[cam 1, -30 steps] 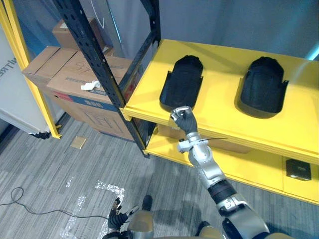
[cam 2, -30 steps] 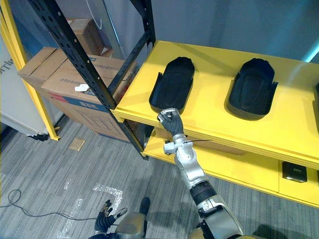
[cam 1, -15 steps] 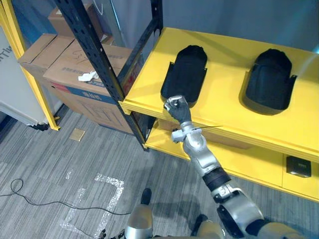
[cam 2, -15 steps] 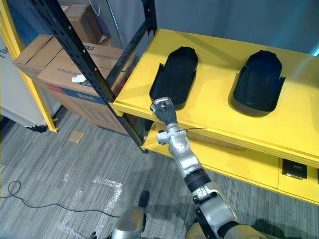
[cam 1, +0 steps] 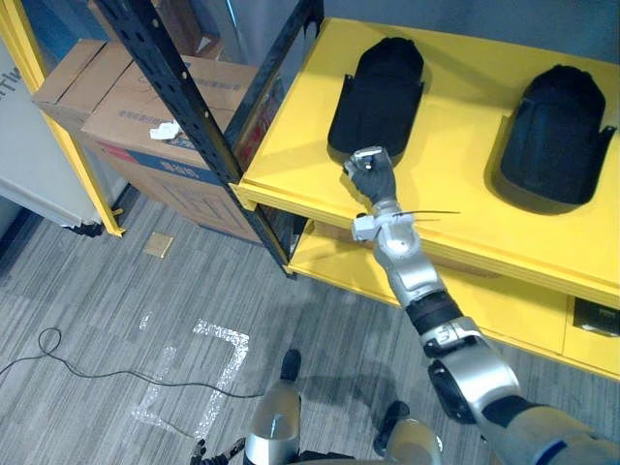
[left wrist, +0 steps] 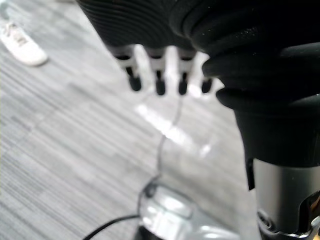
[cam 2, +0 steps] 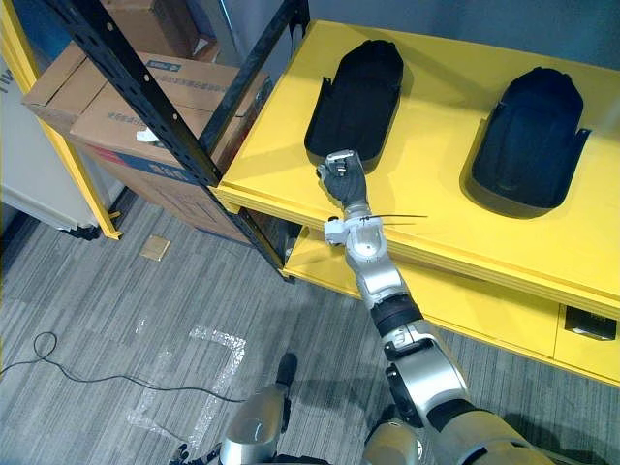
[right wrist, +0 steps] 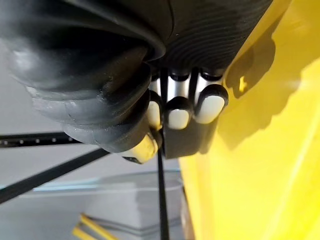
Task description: Walk over and take plastic housings, then place them on the shelf
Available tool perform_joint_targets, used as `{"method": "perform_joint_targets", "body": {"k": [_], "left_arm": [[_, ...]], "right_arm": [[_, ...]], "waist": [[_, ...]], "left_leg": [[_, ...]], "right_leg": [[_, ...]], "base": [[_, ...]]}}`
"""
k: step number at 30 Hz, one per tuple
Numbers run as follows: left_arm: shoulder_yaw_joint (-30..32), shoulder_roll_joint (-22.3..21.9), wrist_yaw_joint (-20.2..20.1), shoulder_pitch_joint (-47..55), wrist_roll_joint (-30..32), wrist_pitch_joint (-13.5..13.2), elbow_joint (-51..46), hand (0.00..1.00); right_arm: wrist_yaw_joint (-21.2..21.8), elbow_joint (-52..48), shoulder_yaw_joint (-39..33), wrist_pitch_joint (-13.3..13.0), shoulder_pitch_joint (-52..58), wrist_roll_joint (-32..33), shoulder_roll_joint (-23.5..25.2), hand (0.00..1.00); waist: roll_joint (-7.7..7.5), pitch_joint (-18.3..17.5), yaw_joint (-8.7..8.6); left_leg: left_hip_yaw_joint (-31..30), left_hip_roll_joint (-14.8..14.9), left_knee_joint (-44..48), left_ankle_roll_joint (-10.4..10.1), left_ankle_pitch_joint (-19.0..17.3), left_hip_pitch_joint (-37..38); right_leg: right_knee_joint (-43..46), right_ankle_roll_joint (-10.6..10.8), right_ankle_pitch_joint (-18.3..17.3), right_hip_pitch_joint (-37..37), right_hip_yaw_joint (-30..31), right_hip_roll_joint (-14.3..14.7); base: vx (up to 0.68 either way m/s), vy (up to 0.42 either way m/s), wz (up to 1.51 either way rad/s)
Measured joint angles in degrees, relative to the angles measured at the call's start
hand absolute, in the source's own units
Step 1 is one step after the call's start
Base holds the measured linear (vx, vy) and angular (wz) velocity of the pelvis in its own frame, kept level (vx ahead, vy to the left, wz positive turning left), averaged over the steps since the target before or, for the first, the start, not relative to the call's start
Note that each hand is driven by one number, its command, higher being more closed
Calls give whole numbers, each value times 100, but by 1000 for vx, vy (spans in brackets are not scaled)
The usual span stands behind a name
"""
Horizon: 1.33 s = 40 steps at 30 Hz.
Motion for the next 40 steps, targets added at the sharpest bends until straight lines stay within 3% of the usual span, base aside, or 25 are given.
{"method": "perform_joint_targets", "body": {"k": [8, 12, 14, 15, 16, 18, 20, 21, 23, 25, 26, 29, 31, 33, 38, 40], "left_arm": [[25, -6, -5, -19, 3, -46, 6, 0], [51, -5, -25, -27, 77, -167, 141, 0], [148, -7, -52, -59, 152, -213, 261, 0], [271, -8, -75, -82, 248, -214, 339, 0], [333, -5, -82, -84, 292, -216, 378, 0], [545, 10, -132, -78, 305, -198, 455, 0], [738, 35, -239, -69, 345, -170, 467, 0], [797, 84, -256, -71, 371, -164, 468, 0], [933, 150, -249, -92, 665, -162, 463, 0], [983, 181, -235, -140, 749, -154, 471, 0], [1012, 183, -235, -233, 706, -123, 509, 0], [1102, 131, -240, -457, 488, 26, 664, 0], [1142, 153, -230, -572, 437, 69, 662, 0], [1138, 178, -228, -683, 262, 87, 657, 0], [1073, 196, -317, -817, 210, 374, 667, 0], [1022, 196, -516, -815, 59, 512, 752, 0]], "right_arm": [[100, 124, 15, 40, -274, -21, -200, 100], [241, 12, 39, -210, -282, 131, -196, 100], [463, -599, 89, -300, -237, 387, -142, 100], [605, -1383, 142, -306, -83, 538, -129, 0], [655, -1826, 179, -319, 31, 566, -89, 0], [881, -3303, 233, -315, 626, 669, 29, 0], [1192, -4276, 121, -198, 1381, 696, -46, 0], [1249, -4489, 17, -147, 1619, 750, -94, 0], [1320, -5052, -705, -17, 2614, 882, -381, 0], [1301, -5303, -1270, -18, 3291, 887, -552, 0], [1235, -5434, -1801, -30, 3911, 903, -655, 0], [1009, -5329, -2597, 25, 5109, 889, -605, 0], [924, -4949, -2905, 55, 5852, 837, -508, 0], [794, -3872, -3093, 72, 6523, 731, -398, 0], [663, -1143, -3067, 71, 6898, 387, -89, 0], [736, -134, -3078, 279, 6713, 369, -80, 0]], "waist": [[80, 128, 24], [73, 125, 31], [49, 113, 41], [-3, 87, 37], [-47, 64, 34], [-301, -124, -107], [-638, -469, -291], [-708, -529, -344], [-936, -745, -525], [-948, -866, -654], [-906, -926, -833], [-754, -1184, -1138], [-699, -1258, -1358], [-640, -1335, -1570], [-500, -1420, -1602], [-427, -1484, -1576]], "left_leg": [[-6, 0, -28, 1, -2, -14], [26, 41, -84, 1, -2, 9], [135, 134, -194, -20, 12, 67], [248, 199, -285, -35, 21, 153], [336, 230, -336, -38, 23, 214], [609, 295, -446, -41, 25, 400], [959, 328, -503, -44, 22, 549], [1056, 337, -510, -46, 20, 625], [1456, 370, -510, -82, -10, 932], [1721, 436, -510, -157, -82, 1061], [1945, 493, -516, -166, -180, 1195], [2371, 574, -594, -223, -363, 1310], [2552, 562, -588, -218, -382, 1350], [2764, 540, -588, -223, -387, 1426], [2841, 527, -629, -217, -405, 1503], [2809, 502, -729, -211, -400, 1507]], "right_leg": [[-14, -6, -4, -12, -37, 2], [-71, 1, 13, -13, -10, 36], [-223, -10, 86, -15, 86, 149], [-358, -30, 161, 10, 163, 232], [-425, -34, 188, 13, 244, 283], [-648, -33, 290, 106, 414, 383], [-885, -38, 405, 143, 645, 444], [-967, -37, 462, 202, 725, 468], [-1246, -57, 636, 380, 1053, 540], [-1342, -90, 735, 389, 1265, 604], [-1418, -92, 803, 386, 1483, 681], [-1484, -82, 849, 181, 1872, 805], [-1518, -64, 872, 113, 2021, 801], [-1521, -52, 878, 86, 2182, 806], [-1521, -41, 887, 79, 2230, 807], [-1525, -31, 902, 81, 2167, 792]], "base": [[-39, -11, 2], [2, -11, -2], [31, -38, -26], [61, -38, -45], [100, -39, -55], [134, -17, -51], [153, 20, -56], [174, 24, -67], [112, 14, -76], [41, 14, -74], [22, 20, -81], [-12, 21, -75], [-20, 22, -60], [-56, 4, -47], [-64, -8, -12], [-62, -7, 12]]}}
